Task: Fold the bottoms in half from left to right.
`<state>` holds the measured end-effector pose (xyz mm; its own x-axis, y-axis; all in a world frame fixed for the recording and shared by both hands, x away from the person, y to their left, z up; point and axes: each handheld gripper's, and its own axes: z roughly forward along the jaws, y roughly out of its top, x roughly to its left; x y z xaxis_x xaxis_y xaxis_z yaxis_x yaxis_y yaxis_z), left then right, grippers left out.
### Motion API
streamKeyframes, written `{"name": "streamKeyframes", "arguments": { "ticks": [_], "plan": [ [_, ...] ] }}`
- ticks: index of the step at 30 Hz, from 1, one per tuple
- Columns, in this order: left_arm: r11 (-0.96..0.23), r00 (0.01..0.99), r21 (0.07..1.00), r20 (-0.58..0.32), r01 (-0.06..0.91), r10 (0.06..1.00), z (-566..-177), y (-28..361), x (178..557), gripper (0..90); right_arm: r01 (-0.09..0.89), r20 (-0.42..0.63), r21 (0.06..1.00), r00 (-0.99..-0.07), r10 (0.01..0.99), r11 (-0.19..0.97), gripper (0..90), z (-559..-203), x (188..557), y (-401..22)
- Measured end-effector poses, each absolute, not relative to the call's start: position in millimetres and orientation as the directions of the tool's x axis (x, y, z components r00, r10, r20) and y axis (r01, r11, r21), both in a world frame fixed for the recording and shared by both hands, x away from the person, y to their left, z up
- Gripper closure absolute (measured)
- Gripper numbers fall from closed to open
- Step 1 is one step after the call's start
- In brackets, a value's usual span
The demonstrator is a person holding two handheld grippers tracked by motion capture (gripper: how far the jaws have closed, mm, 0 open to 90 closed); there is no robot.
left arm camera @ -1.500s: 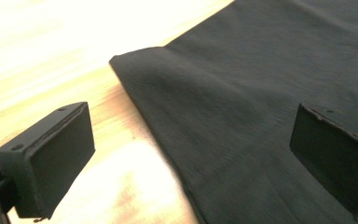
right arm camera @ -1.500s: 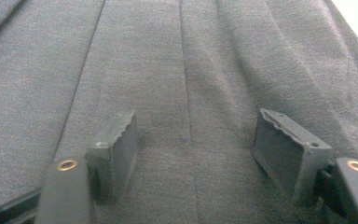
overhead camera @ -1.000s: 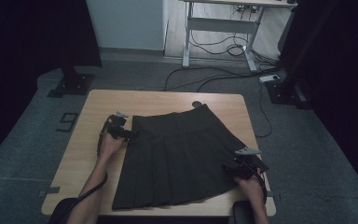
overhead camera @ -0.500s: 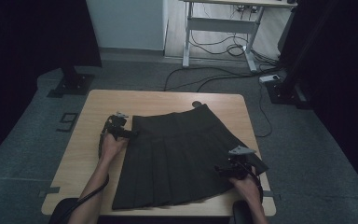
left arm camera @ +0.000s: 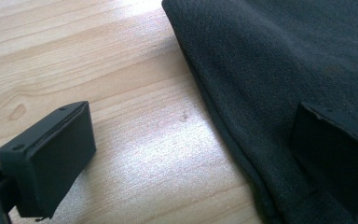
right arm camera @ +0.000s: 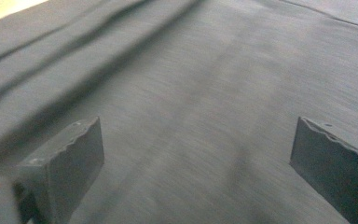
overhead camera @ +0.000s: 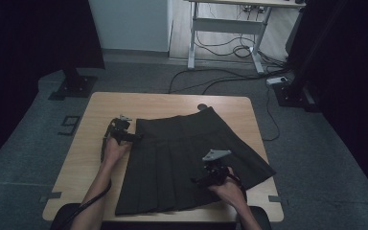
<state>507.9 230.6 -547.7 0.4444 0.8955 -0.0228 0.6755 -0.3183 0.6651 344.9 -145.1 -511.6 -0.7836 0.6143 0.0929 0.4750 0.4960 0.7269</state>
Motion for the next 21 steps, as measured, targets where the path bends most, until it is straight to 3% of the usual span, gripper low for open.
{"name": "streamKeyframes", "arguments": {
  "ticks": [9, 21],
  "plan": [
    [-0.315, 0.443, 0.667, -0.025, 0.675, 0.896, -547.9, 230.5, 507.9, 0.2, 0.382, 0.111, 0.718, -0.888, 0.445, 0.583, 0.0, -509.6, 329.2, -77.2],
    [-0.315, 0.442, 0.667, -0.025, 0.675, 0.897, -547.8, 230.5, 507.7, 0.4, 0.260, 0.129, 0.698, -0.962, 0.239, 0.667, 0.0, -513.7, 303.7, -7.6]
  ]
}}
